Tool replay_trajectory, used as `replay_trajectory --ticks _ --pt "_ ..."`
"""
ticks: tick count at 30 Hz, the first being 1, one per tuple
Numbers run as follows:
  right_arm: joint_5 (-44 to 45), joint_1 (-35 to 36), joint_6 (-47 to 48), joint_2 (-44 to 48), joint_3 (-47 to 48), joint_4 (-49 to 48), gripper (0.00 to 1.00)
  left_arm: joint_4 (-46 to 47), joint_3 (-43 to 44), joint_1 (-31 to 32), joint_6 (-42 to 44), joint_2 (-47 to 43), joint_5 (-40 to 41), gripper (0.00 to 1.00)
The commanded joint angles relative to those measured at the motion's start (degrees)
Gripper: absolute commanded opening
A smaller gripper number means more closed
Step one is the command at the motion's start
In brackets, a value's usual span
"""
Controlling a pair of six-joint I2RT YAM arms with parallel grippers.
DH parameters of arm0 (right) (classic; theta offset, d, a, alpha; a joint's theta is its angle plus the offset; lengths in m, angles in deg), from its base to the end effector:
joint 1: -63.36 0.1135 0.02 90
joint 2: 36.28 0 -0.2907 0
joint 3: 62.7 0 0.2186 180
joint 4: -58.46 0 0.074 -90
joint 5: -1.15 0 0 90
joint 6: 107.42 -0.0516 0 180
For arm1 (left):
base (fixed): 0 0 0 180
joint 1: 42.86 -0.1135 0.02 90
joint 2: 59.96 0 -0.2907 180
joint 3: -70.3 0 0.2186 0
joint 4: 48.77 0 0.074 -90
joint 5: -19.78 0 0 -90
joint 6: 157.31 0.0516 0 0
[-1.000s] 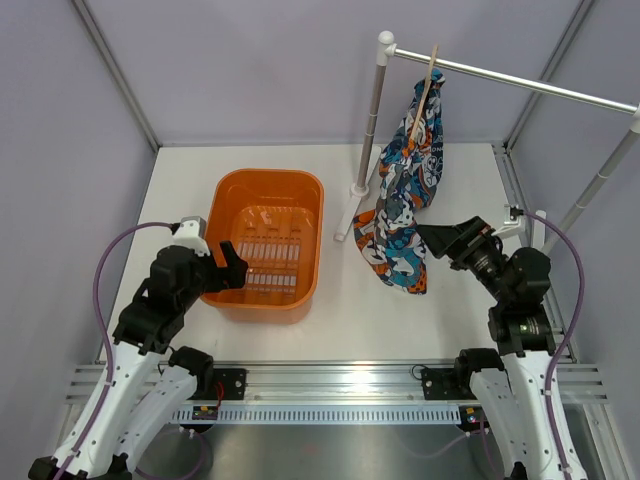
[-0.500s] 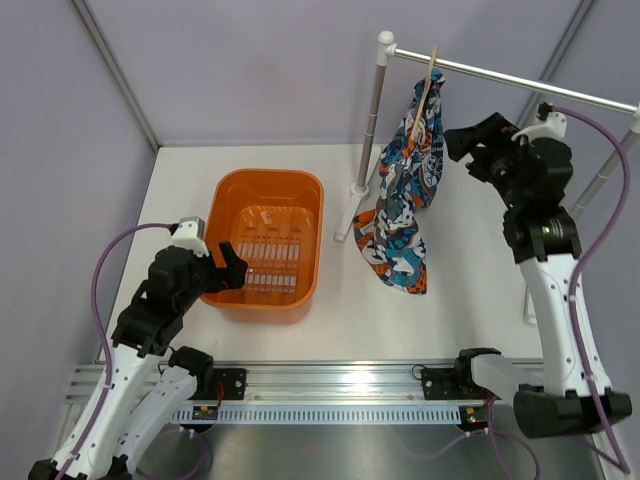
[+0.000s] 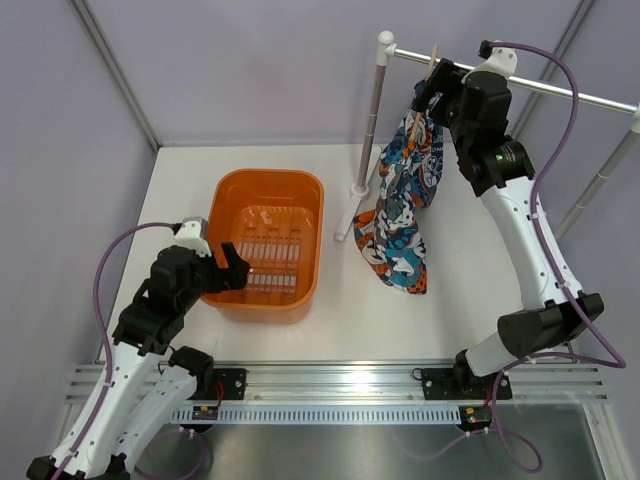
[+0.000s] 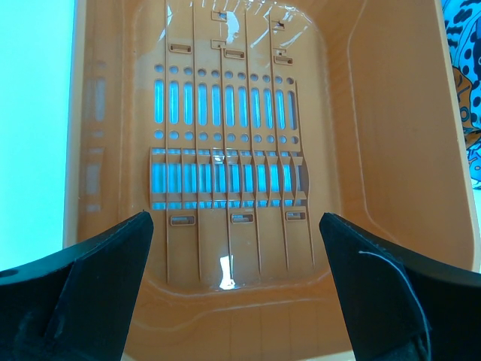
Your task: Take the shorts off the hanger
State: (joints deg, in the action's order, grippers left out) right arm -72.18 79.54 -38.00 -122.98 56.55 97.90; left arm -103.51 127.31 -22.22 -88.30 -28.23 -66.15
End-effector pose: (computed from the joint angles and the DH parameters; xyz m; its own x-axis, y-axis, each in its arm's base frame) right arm 0.3019 0.0722 0.5065 -0.1056 0.3200 -0.9415 0.0466 0.9474 0.3168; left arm 0.0758 -0.0247 0.2980 -0.5349 -0.1803 -0.8254 0.1094 0.9539 -0.2793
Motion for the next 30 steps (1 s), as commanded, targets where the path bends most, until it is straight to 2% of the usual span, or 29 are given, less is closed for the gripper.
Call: replay_trajectory --ticks 1,4,9,16,17,20,23,27,28,30 --pt "6.27 1.31 3.53 -2.95 5.3 -0.21 0.87 3.56 0.4 0.27 0.08 0.44 -1.09 0.99" --pt "6.19 1.31 3.79 -5.23 7.31 -1.71 0.87 3.48 0.4 0.62 0.16 0.44 -0.91 0.99" --pt "7.33 1.31 2.83 -10.16 12.68 2.86 0.85 3.3 0.49 1.06 -0.01 0.53 -0.3 0.99" --pt "7.68 1.39 2.47 -12.79 13.21 2.68 0.79 3.21 0.49 1.59 -0.01 0.79 -0.12 0.99" --pt "7.85 1.31 2.39 -12.97 13.39 3.12 0.74 3.21 0.49 1.68 -0.01 0.97 -0.03 0.99" --pt "7.95 1.31 2.21 -13.32 13.39 2.95 0.69 3.12 0.49 1.86 0.08 1.06 0.05 0.99" --pt "7.15 1.31 2.03 -14.11 14.27 3.91 0.58 3.04 0.49 1.86 -0.01 0.88 0.14 0.99" --pt "7.33 1.31 2.29 -14.12 14.45 4.53 0.43 3.04 0.49 1.86 -0.1 0.97 0.23 0.99" --pt "7.42 1.39 2.3 -14.03 14.44 4.79 0.33 3.04 0.49 1.94 -0.1 0.97 0.23 0.99" --pt "7.42 1.31 2.65 -13.59 14.18 4.97 0.25 3.04 0.49 1.94 -0.01 1.06 0.23 0.99"
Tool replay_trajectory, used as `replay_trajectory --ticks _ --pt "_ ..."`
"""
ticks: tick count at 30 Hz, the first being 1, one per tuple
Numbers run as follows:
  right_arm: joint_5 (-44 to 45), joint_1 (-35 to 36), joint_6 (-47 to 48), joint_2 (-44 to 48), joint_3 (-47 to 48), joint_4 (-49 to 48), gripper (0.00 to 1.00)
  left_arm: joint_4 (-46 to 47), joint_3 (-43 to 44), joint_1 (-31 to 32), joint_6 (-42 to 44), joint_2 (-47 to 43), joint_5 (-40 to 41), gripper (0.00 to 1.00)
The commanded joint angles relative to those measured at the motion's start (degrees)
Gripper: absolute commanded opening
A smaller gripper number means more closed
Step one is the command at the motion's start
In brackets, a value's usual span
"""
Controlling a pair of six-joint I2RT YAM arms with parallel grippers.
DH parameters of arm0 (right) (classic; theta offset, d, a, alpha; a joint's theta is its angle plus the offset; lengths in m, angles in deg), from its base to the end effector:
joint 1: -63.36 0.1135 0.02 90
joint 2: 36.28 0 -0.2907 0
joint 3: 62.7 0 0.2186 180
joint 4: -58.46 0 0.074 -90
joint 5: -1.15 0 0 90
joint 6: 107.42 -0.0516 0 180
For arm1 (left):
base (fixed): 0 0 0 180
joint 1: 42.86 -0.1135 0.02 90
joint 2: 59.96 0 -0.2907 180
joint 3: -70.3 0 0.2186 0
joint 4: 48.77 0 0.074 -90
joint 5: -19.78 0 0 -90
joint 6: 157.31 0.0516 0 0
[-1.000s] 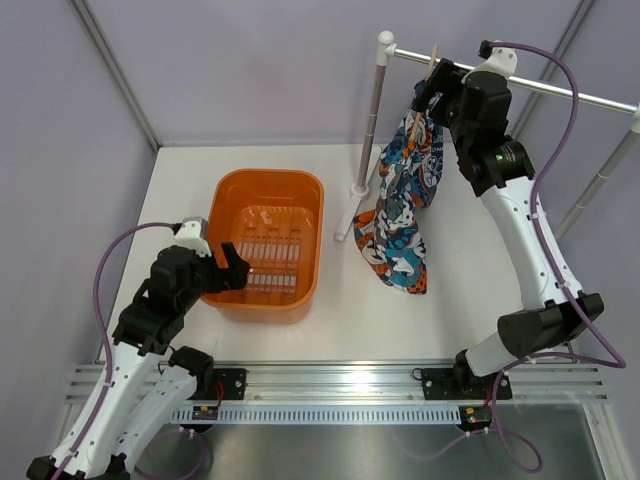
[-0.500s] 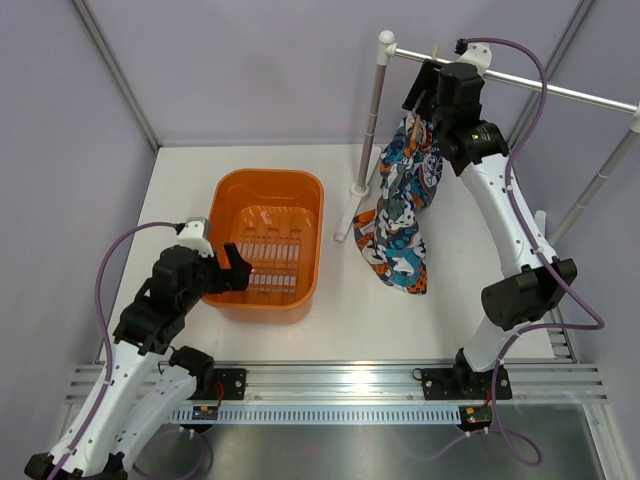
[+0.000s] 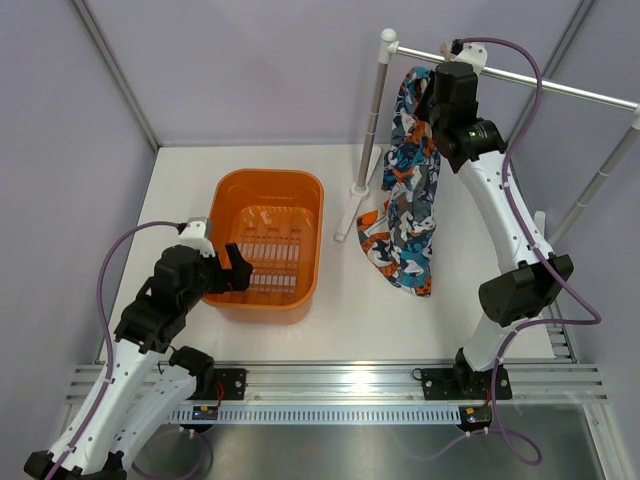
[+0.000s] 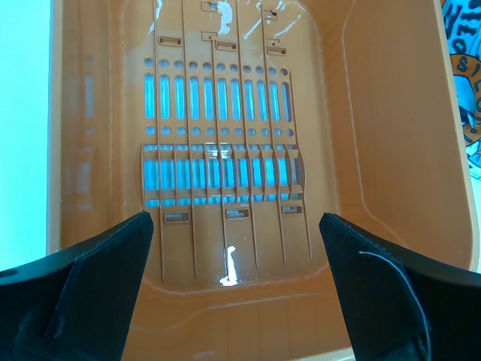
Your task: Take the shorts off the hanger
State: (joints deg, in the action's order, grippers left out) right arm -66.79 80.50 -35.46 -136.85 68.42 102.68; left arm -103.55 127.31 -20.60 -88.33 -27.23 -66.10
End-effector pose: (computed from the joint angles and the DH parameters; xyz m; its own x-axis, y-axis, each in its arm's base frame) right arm 0.3688 0.0935 0.4816 -0.1913 0.2413 -0.9514 0.1418 0.9659 0.2165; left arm 0.0781 -0.0279 0.2969 -0.5534 -0.1600 -0.8174 0.1307 0.9525 -0.2750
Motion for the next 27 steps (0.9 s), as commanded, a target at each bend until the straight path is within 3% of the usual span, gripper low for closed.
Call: replay_trajectory --ticks 1,5,13,27 --pt "2.19 0.43 0.29 0.55 2.4 0.27 0.18 3.08 0.49 0.33 -0.08 0.05 0.19 0.99" --pt "2.37 0.43 0.99 1.43 2.93 1.32 0.01 3.08 0.49 0.41 -0.08 0.14 0.27 0.99" --pt "3.16 0.34 2.75 6.34 4.24 2.38 0.0 3.08 0.49 0.41 0.01 0.14 0.45 0.99" --pt "-4.74 0.34 2.84 16.81 -1.82 6.59 0.0 3.17 0.75 0.41 0.36 0.05 -0.78 0.99"
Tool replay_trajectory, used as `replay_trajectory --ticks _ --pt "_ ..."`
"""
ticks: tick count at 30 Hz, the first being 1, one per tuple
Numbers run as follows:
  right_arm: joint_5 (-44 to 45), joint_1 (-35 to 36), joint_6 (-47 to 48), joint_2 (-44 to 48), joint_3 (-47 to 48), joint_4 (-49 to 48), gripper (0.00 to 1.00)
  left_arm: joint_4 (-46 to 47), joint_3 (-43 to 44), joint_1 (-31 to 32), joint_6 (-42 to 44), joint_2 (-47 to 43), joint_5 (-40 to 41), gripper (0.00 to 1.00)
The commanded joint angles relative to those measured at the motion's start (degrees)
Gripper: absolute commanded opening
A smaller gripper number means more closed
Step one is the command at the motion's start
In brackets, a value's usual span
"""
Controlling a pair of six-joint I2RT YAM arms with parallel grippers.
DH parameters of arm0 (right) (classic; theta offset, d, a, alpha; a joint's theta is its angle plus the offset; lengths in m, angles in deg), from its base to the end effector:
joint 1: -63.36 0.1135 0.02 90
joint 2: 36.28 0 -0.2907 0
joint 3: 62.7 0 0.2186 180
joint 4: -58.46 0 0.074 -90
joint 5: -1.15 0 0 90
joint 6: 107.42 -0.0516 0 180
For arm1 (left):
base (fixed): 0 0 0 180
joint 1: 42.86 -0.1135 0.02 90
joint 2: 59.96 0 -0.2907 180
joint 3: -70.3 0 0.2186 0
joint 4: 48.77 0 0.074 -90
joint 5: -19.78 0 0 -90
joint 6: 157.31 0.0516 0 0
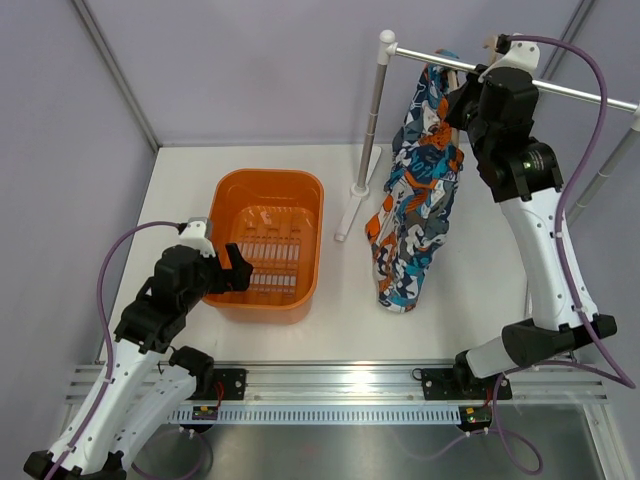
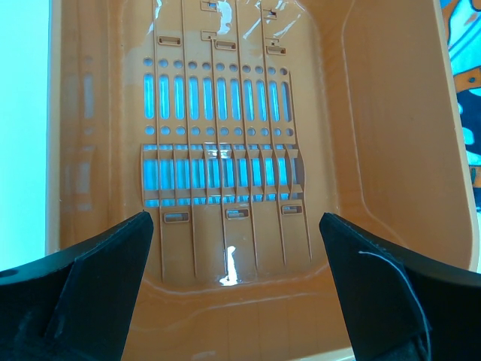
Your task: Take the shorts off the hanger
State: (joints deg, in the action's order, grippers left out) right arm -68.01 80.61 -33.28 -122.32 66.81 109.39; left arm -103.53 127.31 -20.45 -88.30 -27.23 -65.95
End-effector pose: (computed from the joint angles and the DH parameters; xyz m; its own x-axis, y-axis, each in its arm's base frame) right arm 0.2726 0.0654 0.5380 -0.1029 0.2355 -0.9664 0.0914 0.9697 0.2265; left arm 0.0780 -0.0280 0.2969 -0.5527 -0.1585 -0.8181 0.1316 0.9528 -0.2734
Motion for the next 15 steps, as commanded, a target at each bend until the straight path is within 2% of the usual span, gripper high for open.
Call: replay_trajectory --ticks 1,7,11,15 --pt "-4.4 0.23 0.48 3.32 -0.55 1.54 0.0 3.23 1.02 0.17 0.51 -0.47 -1.19 0.99" --pt "-14.33 0.23 -0.58 12.36 -9.76 6.65 0.0 4.9 2.24 0.26 2.18 -1.53 -6.1 0.99" --pt "-19.6 0.5 -1.72 21.07 -20.13 7.45 0.0 7.62 7.86 2.0 -1.49 4.25 -12.0 0.99" --pt "-20.32 3.3 -3.56 28.9 -30.76 7.71 0.0 9.21 15.85 14.2 -2.82 11.99 -0.53 0.99"
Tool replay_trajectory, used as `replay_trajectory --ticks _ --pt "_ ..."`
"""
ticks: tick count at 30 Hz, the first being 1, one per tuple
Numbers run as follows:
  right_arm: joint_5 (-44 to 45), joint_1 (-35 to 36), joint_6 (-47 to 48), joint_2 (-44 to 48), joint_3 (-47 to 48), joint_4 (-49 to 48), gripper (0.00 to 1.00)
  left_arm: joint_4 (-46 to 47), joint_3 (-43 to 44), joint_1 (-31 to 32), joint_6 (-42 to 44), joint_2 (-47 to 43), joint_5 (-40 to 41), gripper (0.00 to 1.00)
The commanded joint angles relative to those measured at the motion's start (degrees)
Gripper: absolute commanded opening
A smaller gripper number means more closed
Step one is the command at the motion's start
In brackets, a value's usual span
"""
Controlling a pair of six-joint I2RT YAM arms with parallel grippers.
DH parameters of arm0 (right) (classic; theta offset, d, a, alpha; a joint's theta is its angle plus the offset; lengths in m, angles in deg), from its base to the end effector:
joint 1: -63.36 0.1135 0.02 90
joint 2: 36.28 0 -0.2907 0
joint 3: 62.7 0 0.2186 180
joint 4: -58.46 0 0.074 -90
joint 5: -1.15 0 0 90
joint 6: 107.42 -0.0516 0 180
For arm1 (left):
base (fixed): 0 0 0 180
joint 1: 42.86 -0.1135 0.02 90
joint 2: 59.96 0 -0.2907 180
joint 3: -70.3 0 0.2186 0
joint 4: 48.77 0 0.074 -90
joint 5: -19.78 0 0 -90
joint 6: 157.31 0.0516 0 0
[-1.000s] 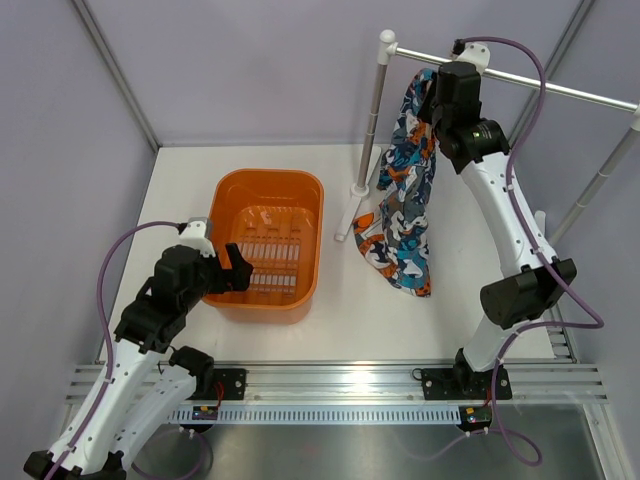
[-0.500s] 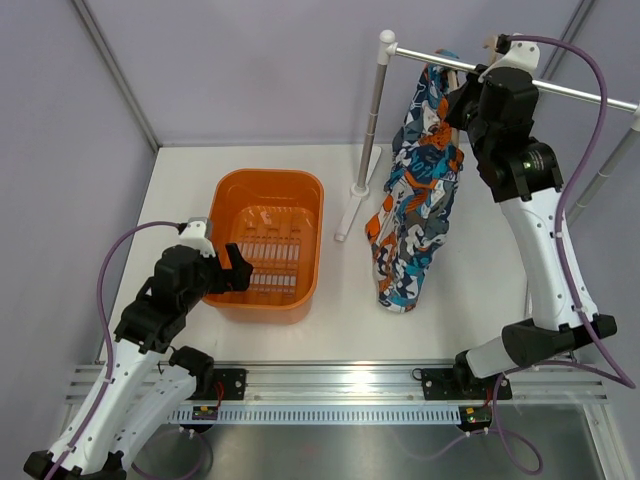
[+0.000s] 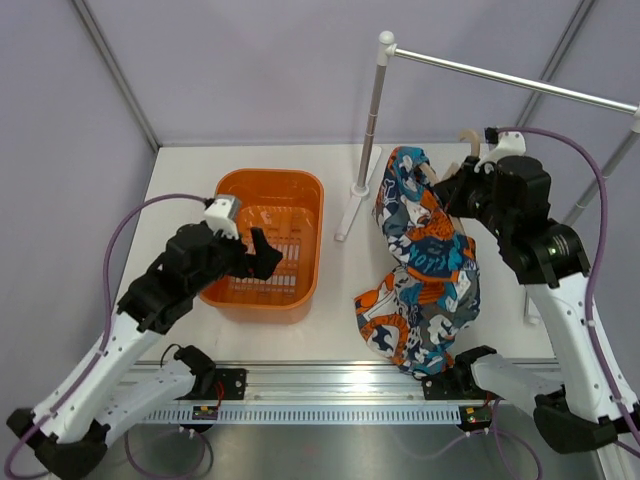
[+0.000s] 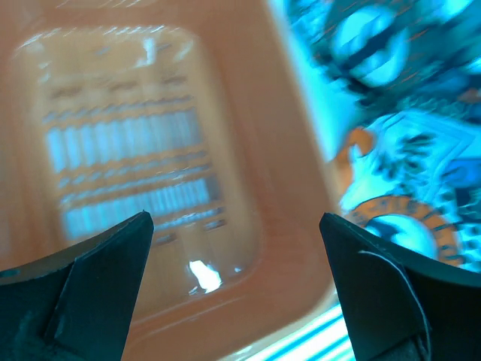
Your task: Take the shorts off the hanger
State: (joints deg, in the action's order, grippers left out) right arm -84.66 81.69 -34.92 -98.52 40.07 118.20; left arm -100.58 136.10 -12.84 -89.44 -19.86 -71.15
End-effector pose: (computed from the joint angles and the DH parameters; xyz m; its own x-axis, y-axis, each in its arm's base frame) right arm 0.1618 0.0496 0.4715 -0.3725 0.1925 -0.9078 -0.1427 0.9547 0.2610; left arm 0.0926 -0.0545 0.3403 -0.5462 -0.1194 -0.8291 0.3315 0.8781 -0.3449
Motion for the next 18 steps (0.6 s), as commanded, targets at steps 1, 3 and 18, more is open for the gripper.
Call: replay_trajectory --ticks 1,3,18 --pt "-3.4 2.59 -2.19 7.37 -5.27 -0.4 0.0 6.43 8.83 12.98 -1.86 6.55 7.75 0.99" --pt "-3.48 3.73 -3.42 9.58 -8.78 -0.39 0.0 7.74 14.0 18.99 -2.65 13.03 16.02 0.99" --pt "5.04 12.7 -7.11 9.95 -14.43 -1.62 0.0 18.04 41.36 32.56 -5.82 46.82 29.84 0.95"
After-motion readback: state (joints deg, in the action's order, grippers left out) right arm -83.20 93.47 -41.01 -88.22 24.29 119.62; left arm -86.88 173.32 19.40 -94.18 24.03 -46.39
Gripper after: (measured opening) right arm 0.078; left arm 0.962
